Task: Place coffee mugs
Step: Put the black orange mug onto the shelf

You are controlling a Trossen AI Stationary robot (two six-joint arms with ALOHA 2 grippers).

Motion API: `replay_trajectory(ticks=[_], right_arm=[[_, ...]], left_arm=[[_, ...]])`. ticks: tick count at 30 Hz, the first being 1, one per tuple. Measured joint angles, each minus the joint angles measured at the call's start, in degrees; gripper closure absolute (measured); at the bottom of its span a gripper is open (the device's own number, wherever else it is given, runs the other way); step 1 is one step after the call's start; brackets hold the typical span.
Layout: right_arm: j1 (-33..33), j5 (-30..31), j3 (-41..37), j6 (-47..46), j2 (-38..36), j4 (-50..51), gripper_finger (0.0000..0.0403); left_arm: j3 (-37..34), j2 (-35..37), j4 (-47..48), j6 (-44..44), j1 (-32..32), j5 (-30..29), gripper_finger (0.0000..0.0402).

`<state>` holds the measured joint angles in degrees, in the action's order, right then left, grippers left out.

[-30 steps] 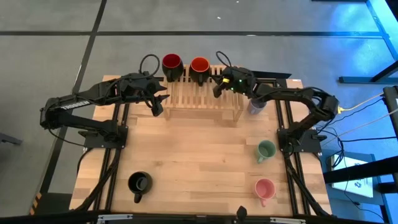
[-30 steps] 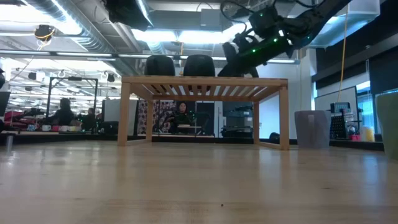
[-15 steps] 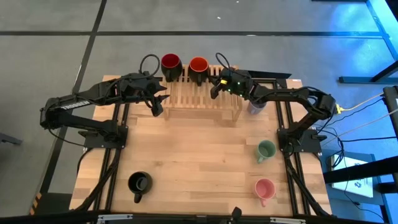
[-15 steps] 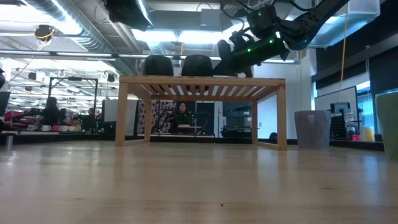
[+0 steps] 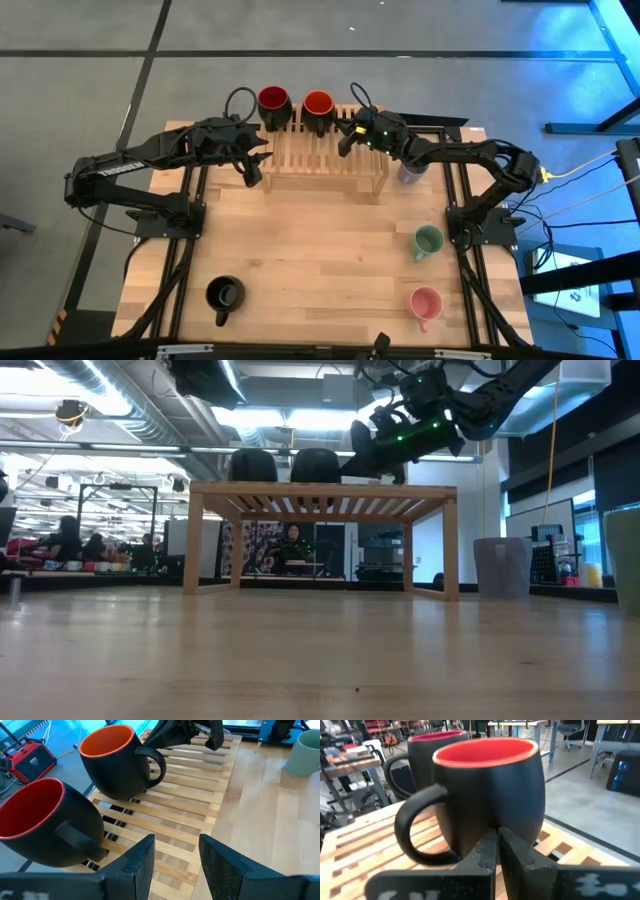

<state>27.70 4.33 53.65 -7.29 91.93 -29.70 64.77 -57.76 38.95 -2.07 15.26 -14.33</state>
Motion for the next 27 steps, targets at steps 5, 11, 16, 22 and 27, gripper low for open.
replay_trajectory(ticks=[5,11,16,22,27], right_arm=[[0.0,-0.4,-0.1,0.5,-3.3,3.4,0.0393],[0.1,-0.9,0.0,5.0,-10.4,11.9,0.0393],[1.2,-0.8,0.0,7.1,-15.6,19.9,0.0393],[2.9,-3.7,0.0,7.6,-18.8,27.6,0.0393],[3.1,-3.9,0.0,7.9,-18.7,34.9,0.0393]], left_arm=[[0.0,-0.5,-1.3,0.3,0.0,0.8,0.0253],[2.1,-3.9,-8.5,1.5,0.6,1.8,0.0251],[11.6,-13.5,-8.0,1.8,3.0,1.9,0.0225],[29.9,-26.4,0.8,7.2,9.8,1.8,0.0194],[48.4,-37.6,13.1,8.5,14.2,1.9,0.0194]])
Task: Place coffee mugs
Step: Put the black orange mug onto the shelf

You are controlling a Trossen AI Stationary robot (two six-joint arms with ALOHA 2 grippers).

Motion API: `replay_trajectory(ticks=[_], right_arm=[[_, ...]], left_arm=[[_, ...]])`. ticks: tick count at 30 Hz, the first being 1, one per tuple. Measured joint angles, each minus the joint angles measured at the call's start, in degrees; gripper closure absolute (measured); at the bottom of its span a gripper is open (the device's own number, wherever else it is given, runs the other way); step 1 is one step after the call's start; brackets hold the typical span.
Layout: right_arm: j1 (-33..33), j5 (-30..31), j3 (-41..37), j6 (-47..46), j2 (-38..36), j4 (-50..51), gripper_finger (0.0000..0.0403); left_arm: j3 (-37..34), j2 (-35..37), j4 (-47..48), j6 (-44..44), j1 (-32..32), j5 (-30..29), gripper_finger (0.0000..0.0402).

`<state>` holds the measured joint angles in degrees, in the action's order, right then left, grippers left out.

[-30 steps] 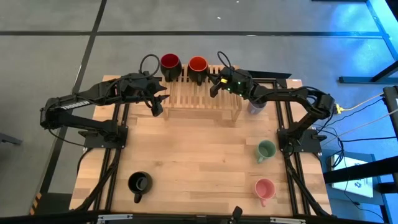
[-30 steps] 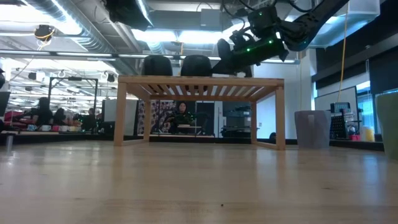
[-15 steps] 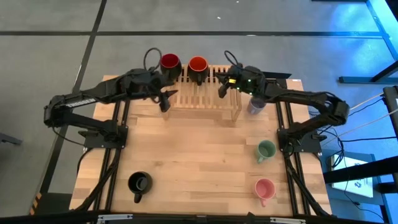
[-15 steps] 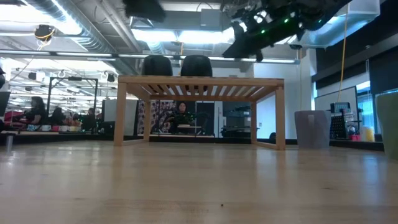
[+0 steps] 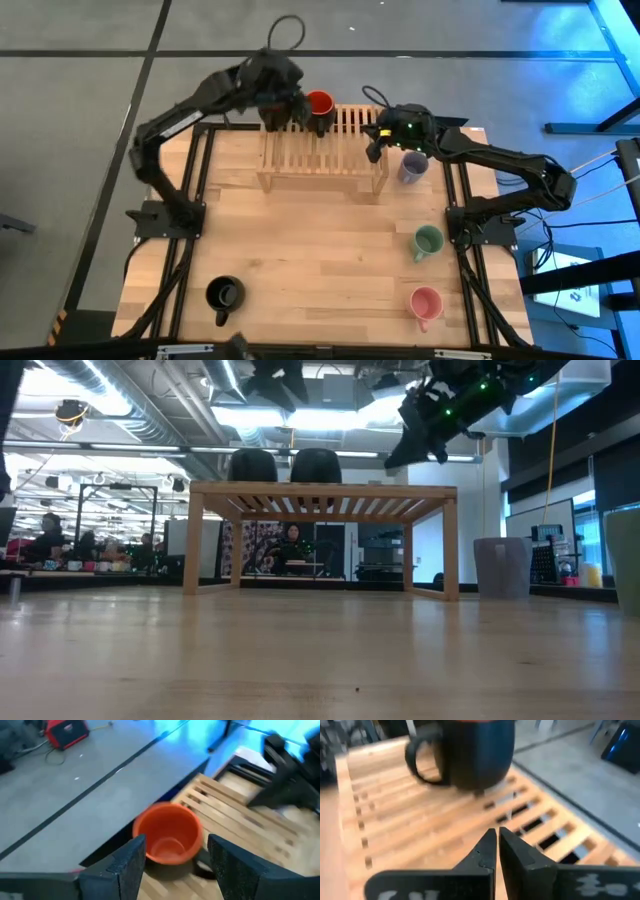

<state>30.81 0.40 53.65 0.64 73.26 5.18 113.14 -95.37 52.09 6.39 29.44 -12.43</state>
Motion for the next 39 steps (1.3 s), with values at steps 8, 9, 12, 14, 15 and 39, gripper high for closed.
replay_trajectory(ticks=[8,9,12,14,15,39], right_arm=[[0.0,-1.5,-0.1,1.6,0.4,6.2,0.0393],[0.0,-1.5,-0.1,1.8,0.4,6.1,0.0393],[0.0,-1.5,-0.1,2.7,0.4,5.7,0.0393],[0.0,-1.5,-0.1,2.7,0.4,5.8,0.0393],[0.0,-1.5,-0.1,2.7,0.4,6.0,0.0393],[0.0,-1.5,-0.1,2.9,0.4,6.6,0.0393]], left_arm=[[18.4,-12.5,9.6,5.5,4.1,2.0,0.0195],[18.9,-13.3,9.6,6.0,4.2,2.5,0.0195],[19.1,-15.3,9.8,6.6,4.4,4.1,0.0195],[19.1,-16.5,10.9,6.6,4.5,4.6,0.0195],[19.1,-16.9,11.5,6.6,4.6,4.6,0.0195],[13.8,-18.0,11.5,5.1,6.6,3.1,0.0195]])
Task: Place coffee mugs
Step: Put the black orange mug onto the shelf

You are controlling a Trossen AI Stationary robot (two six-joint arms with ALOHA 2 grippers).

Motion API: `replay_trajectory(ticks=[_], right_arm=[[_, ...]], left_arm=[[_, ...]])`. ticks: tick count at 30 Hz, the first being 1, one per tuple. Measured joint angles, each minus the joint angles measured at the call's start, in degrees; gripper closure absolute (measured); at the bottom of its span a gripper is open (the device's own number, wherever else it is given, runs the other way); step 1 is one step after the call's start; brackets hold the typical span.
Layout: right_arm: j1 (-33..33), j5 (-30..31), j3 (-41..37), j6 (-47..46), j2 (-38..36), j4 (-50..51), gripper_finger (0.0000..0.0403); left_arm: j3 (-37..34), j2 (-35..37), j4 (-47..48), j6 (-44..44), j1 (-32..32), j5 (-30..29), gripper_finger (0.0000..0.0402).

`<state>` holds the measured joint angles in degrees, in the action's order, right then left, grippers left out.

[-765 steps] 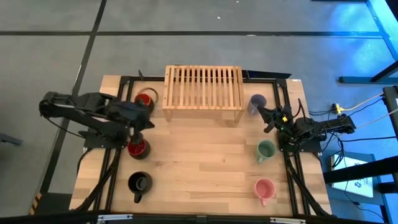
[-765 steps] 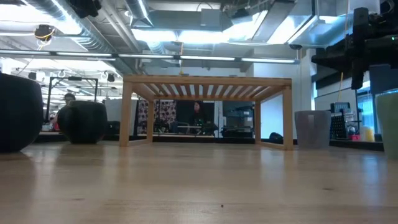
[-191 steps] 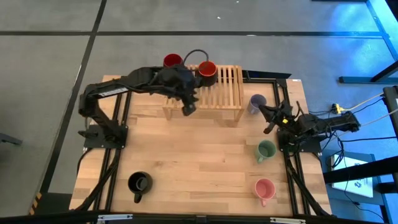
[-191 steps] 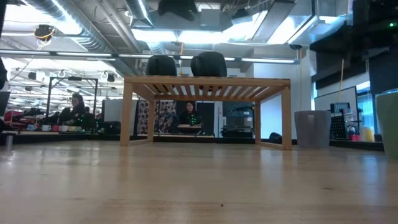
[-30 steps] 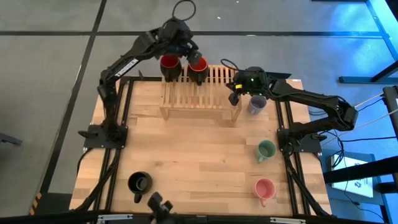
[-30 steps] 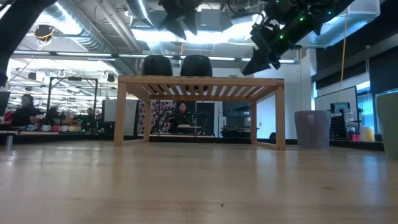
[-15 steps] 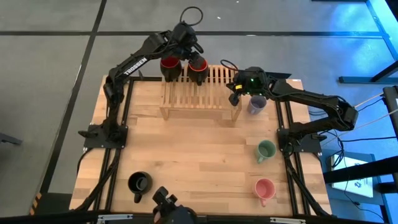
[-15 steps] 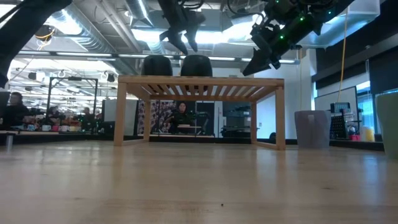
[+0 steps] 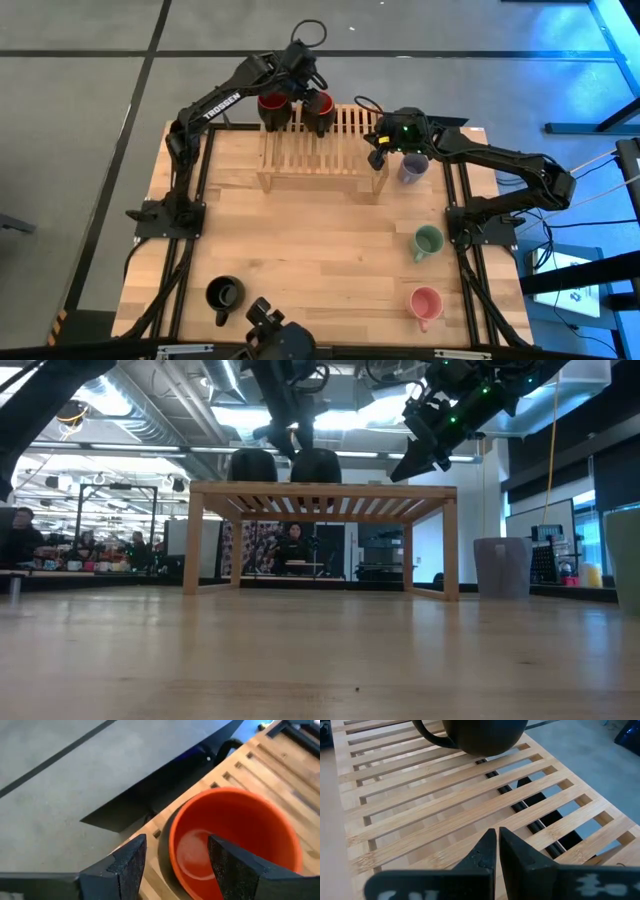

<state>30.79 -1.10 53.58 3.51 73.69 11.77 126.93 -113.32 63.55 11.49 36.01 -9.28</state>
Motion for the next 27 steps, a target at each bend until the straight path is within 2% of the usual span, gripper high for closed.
replay_trajectory(ticks=[15,19,27], right_arm=[[0.0,0.0,0.0,0.0,0.0,-0.1,0.0393],[0.0,0.0,0.0,0.0,0.0,0.0,0.0393],[0.0,0.0,0.0,0.0,0.0,-0.1,0.0393]], left_arm=[[-3.5,0.0,-2.9,0.1,0.0,0.0,0.0199],[-3.5,0.0,-3.6,0.1,0.0,0.0,0.0223],[-3.5,0.0,-3.5,0.0,0.0,0.0,0.0295]])
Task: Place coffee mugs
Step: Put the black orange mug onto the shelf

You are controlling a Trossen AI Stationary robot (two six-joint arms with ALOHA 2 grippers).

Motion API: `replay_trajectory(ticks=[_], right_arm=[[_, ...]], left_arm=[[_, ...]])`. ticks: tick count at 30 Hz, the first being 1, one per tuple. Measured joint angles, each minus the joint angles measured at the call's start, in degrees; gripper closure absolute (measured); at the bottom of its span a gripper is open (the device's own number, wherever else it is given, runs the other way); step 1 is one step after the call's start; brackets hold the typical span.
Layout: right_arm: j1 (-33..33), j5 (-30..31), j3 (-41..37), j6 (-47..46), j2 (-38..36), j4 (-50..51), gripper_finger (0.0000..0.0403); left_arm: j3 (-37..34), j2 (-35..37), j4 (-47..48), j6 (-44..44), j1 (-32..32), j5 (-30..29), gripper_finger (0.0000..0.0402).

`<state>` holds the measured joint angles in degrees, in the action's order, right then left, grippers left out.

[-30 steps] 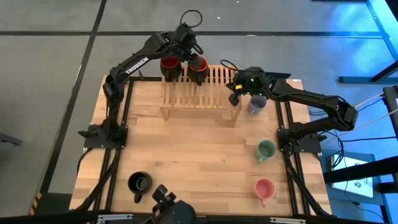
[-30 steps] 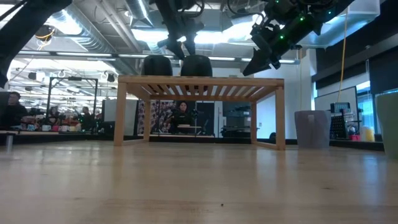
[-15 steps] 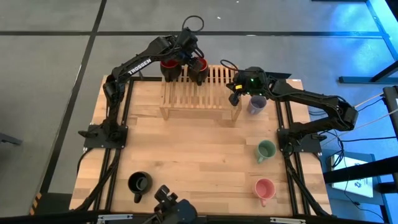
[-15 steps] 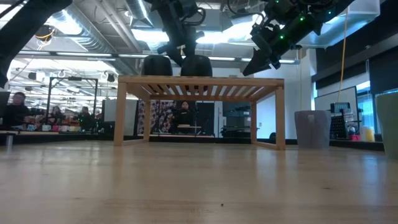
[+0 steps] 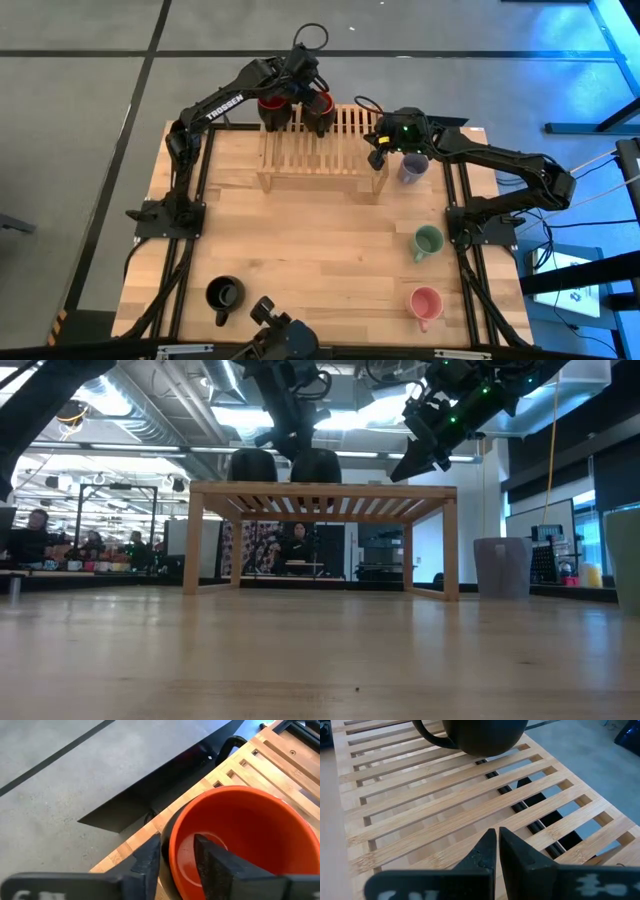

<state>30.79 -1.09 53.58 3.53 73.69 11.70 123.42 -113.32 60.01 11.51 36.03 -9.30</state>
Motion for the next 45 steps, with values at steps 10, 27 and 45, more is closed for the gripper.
replay_trajectory(ticks=[10,27,45], right_arm=[[0.0,0.0,0.0,0.0,0.0,0.0,0.0393],[0.0,0.0,0.0,0.0,0.0,0.0,0.0393],[0.0,0.0,0.0,0.0,0.0,0.0,0.0393]], left_arm=[[0.0,0.0,-0.2,-0.4,0.0,-1.2,0.0375],[3.5,0.4,1.8,-0.5,-1.0,-5.3,0.0386],[3.7,0.1,6.8,-2.0,-0.1,-9.1,0.0385]])
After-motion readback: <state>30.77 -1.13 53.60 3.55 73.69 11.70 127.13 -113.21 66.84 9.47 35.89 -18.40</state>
